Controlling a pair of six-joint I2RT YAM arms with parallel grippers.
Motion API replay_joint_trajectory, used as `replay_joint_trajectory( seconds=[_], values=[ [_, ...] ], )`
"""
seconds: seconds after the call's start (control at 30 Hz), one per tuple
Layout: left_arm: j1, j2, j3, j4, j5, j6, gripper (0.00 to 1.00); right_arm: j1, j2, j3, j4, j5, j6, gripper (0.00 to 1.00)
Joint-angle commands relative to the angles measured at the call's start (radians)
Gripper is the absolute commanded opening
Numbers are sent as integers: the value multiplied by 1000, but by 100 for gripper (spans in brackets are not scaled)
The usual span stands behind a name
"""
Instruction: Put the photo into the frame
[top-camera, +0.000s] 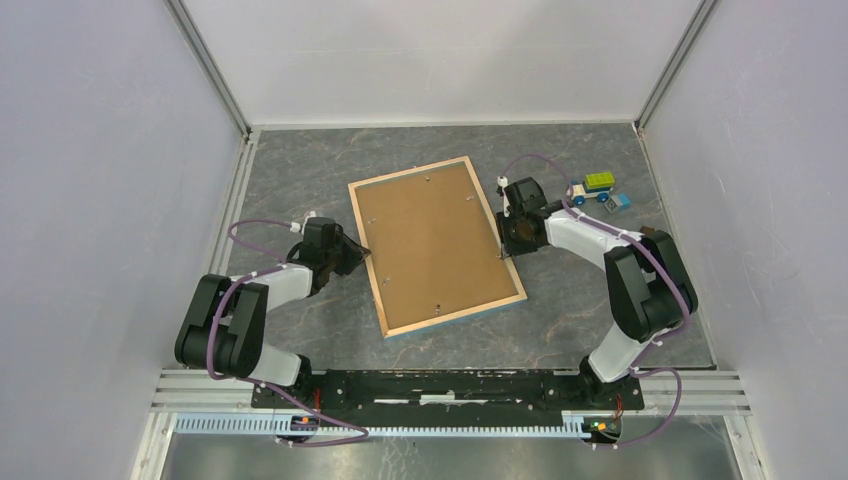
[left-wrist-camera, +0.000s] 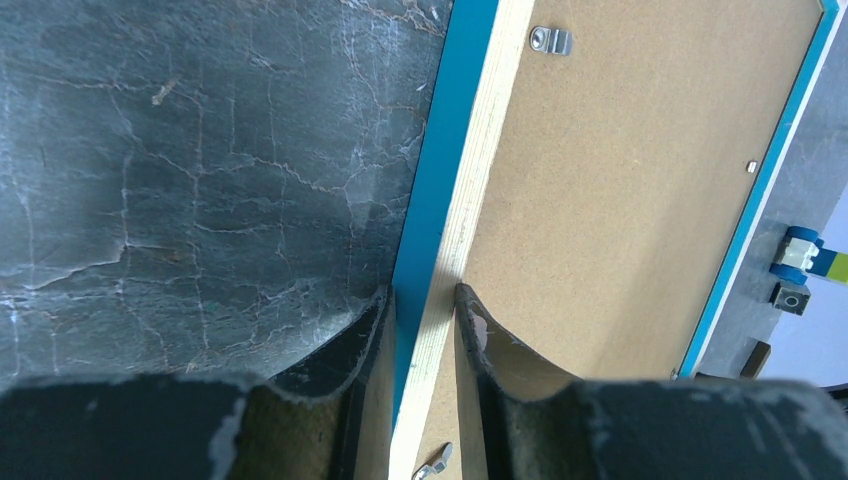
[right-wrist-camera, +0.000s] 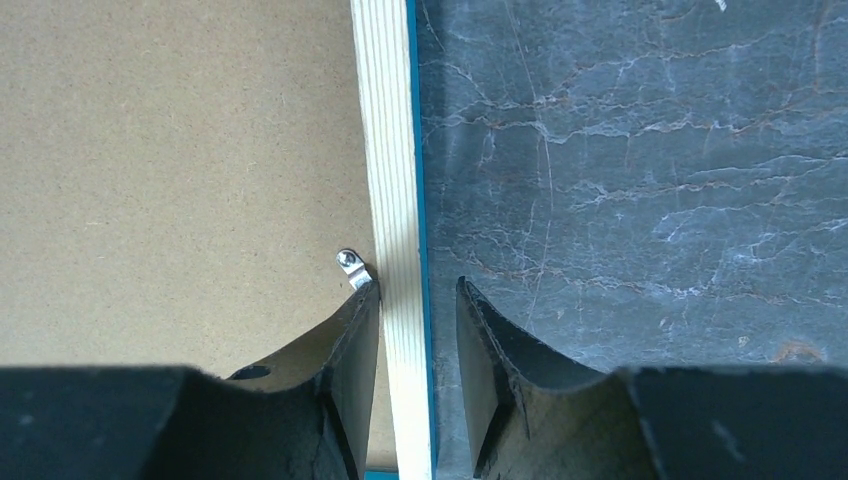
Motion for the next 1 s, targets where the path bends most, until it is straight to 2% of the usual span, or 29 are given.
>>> replay_joint_trajectory(
  seconds=[0.0, 0.23, 0.37, 0.43, 0.53, 0.7, 0.97],
  values=[
    [0, 18, 7, -28, -8, 25, 11, 6, 16, -28, 44, -5, 0, 40],
    [0, 17, 8, -28, -8, 25, 11, 65, 65, -86, 37, 173, 9, 38],
    [0, 18, 8, -27, -7, 25, 11, 69, 62, -92, 32, 277, -15, 29],
    [1, 18, 9, -28, -7, 25, 11, 68, 29, -91, 49, 261, -43, 25],
    [0, 18, 9, -26, -6, 25, 11, 70, -29, -77, 75, 215, -69, 24],
    [3, 19, 9, -26, -7, 25, 11, 69, -85, -18, 58, 123, -77, 29],
    [2, 20, 8, -25, -4, 25, 10, 70, -76, -14, 57, 103, -90, 34]
  ],
)
